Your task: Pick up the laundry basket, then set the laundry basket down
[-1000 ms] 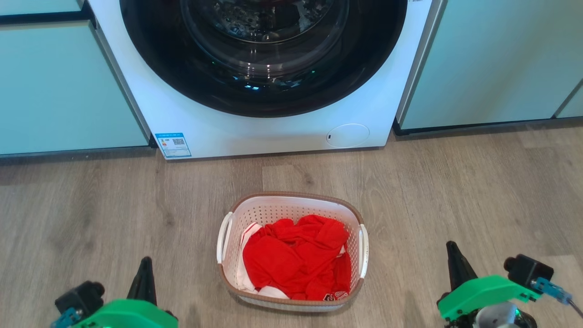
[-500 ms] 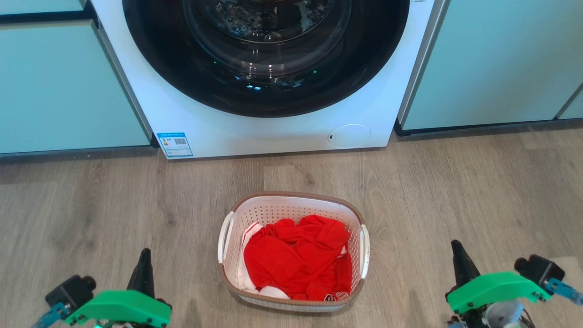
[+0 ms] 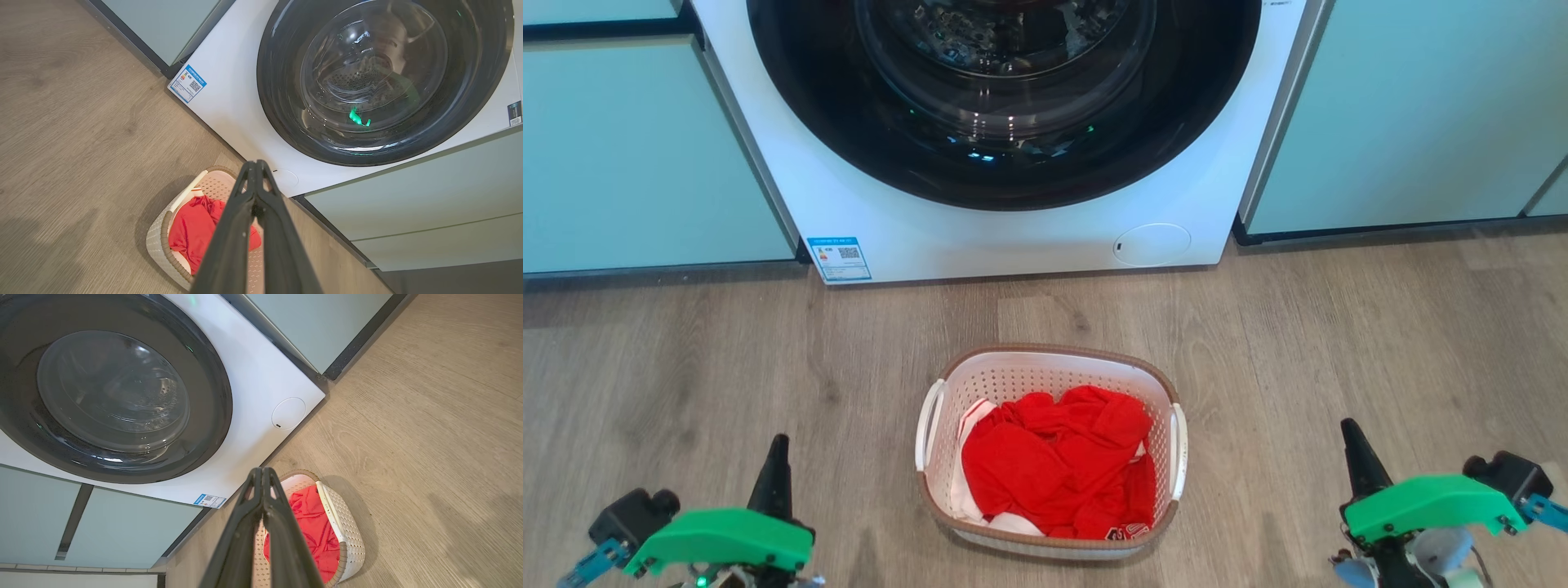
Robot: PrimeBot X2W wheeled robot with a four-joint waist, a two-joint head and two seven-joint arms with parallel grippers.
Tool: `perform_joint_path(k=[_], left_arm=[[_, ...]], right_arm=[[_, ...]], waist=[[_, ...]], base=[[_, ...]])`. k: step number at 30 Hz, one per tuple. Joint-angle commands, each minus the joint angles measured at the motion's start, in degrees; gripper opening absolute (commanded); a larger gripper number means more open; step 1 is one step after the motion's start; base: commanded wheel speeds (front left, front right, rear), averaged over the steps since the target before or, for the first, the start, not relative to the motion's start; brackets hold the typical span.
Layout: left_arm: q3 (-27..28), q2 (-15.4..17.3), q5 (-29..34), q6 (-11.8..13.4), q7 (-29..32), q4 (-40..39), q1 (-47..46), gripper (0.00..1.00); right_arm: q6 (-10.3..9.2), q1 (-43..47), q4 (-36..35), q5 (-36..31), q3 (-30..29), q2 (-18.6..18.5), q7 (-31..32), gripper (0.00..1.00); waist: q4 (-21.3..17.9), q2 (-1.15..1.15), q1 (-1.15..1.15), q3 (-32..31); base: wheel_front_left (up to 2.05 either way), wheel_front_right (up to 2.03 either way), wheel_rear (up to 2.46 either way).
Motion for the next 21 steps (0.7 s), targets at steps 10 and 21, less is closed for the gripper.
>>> perform_joint_path(k=[10, 21], left_arm=[[2.6, 0.2, -7.4, -1.0, 1.7, -1.3, -4.4, 0.00], [3.6, 0.2, -14.5, -1.8, 3.6, -1.1, -5.7, 0.00]], right_arm=[[0.09, -3.4, -2.5, 7.0, -0.9, -1.2, 1.8, 0.00], [0.10, -4.0, -2.9, 13.6, -2.1, -1.3, 3.6, 0.00]], waist=[[0.2, 0.00, 0.00, 0.0], [0.5, 0.00, 0.00, -0.1]], base=[[0.00, 0.00, 0.00], [0.00, 0.00, 0.00]])
